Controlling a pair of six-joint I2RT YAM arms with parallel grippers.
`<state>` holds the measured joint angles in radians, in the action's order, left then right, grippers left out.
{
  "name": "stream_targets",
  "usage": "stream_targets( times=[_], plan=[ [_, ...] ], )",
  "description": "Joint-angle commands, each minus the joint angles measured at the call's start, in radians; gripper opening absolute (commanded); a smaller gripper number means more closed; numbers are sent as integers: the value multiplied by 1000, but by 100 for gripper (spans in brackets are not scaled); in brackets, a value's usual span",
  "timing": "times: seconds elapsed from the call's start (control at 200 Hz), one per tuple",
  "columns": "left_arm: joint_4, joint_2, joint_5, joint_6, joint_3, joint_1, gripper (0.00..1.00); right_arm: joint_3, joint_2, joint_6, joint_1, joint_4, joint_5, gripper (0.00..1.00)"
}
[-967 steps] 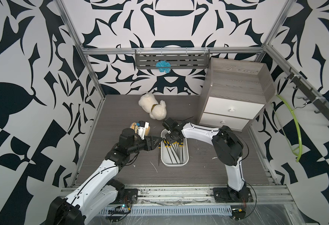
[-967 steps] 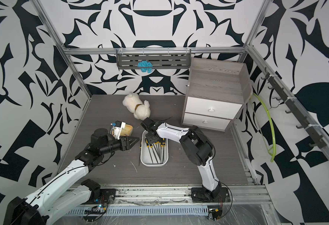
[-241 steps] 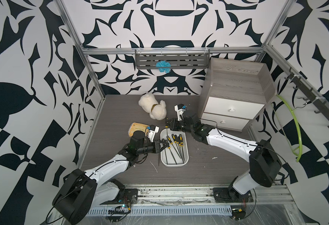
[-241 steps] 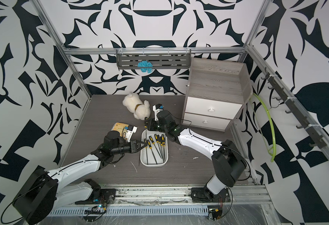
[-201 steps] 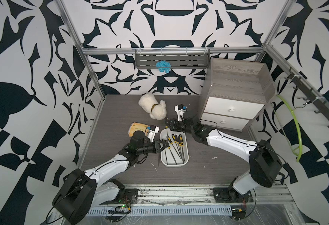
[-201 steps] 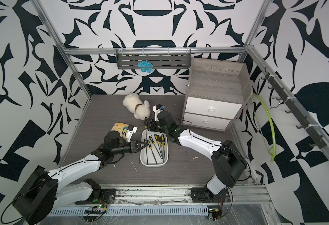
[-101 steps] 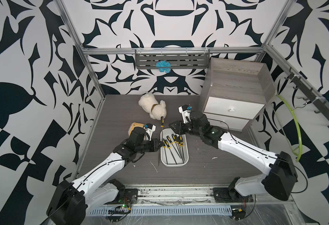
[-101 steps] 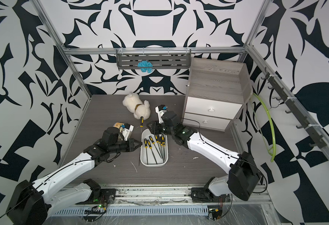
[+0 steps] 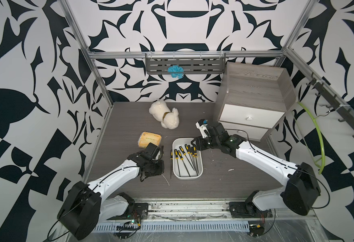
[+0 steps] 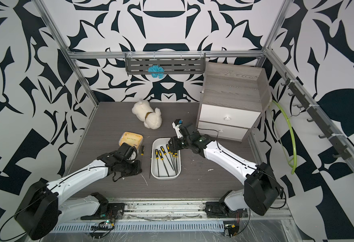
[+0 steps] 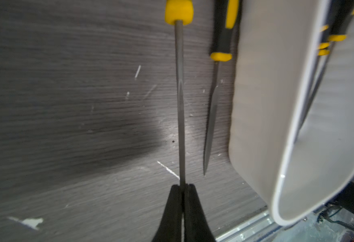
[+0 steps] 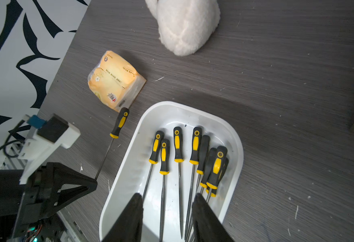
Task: Take the file tool out of the storage box
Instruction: Place the file tool at the center of the board.
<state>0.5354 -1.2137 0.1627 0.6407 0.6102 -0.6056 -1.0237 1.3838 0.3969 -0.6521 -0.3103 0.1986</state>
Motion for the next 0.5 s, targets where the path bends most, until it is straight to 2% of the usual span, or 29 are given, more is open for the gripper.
stream_targets(
  times=[0.0, 0.275, 0.295, 0.495],
  plan=[
    [-19, -23, -25, 15, -27, -17, 0, 25, -54, -12, -4, 34, 12, 43],
    [-72, -53, -14, 43, -43, -50, 0, 44, -35, -1, -4, 60, 26, 43],
    [-76, -87, -14, 45, -43, -54, 0, 44, -31, 1, -4, 61, 30, 43],
    [-84, -117, -46, 57, -52, -75, 0, 51, 19, 14, -9, 86, 52, 43]
  ],
)
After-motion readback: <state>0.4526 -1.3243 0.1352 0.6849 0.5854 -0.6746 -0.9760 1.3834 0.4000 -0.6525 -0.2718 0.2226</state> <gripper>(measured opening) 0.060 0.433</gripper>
